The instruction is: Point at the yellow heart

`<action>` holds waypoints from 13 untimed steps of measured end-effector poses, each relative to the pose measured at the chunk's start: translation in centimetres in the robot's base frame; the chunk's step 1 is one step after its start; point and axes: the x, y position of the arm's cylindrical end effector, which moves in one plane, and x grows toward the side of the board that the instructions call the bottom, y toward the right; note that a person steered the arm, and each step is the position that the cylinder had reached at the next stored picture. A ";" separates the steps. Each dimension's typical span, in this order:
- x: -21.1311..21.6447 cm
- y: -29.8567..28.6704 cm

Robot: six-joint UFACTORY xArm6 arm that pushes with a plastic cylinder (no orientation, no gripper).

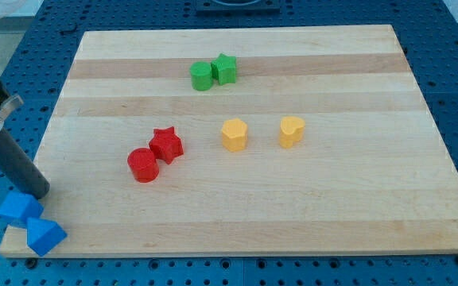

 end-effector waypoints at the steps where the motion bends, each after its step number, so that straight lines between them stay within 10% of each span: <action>1: -1.7 0.0; 7: -16.7 24.8; 9: -16.1 36.8; 13: -10.6 38.8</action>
